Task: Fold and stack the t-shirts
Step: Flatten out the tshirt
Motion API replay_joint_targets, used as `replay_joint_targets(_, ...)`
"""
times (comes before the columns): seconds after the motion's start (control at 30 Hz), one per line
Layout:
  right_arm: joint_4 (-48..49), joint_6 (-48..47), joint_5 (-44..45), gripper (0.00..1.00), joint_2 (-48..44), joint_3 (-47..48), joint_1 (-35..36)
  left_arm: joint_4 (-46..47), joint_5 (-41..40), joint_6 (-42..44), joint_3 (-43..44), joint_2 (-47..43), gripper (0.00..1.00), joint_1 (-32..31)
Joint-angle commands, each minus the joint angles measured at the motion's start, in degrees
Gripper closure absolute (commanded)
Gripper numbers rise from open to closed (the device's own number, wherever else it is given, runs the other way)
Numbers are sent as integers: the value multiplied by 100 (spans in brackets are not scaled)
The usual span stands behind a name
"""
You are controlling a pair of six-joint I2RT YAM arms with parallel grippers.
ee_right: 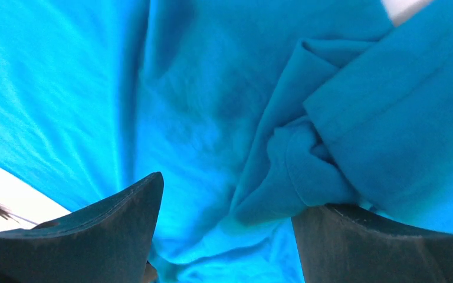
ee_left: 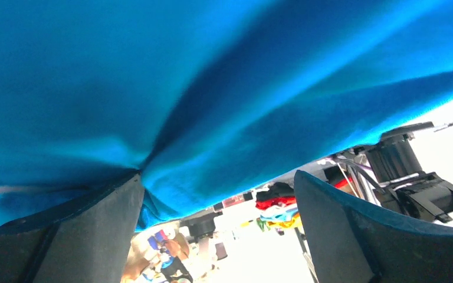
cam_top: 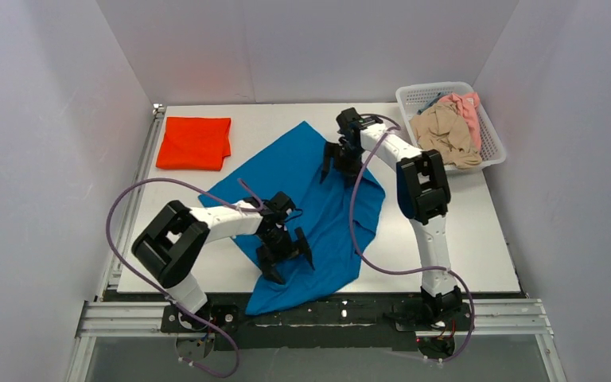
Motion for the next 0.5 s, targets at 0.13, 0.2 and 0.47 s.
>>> replay_joint_targets(0.13, -948, -1118, -507, 17, 1624, 3280, 423, 1284, 93, -908, 1543, 1554, 2, -994)
replay_joint_targets(0.2, -1031, -1494, -216, 16, 1456, 3337, 396, 1124, 27, -773, 1775, 1489, 2, -1138)
replay_joint_targets(0.47, -760, -1318, 426, 15, -554, 1507, -406, -1653, -2144, 930, 1995, -579, 2, -1148)
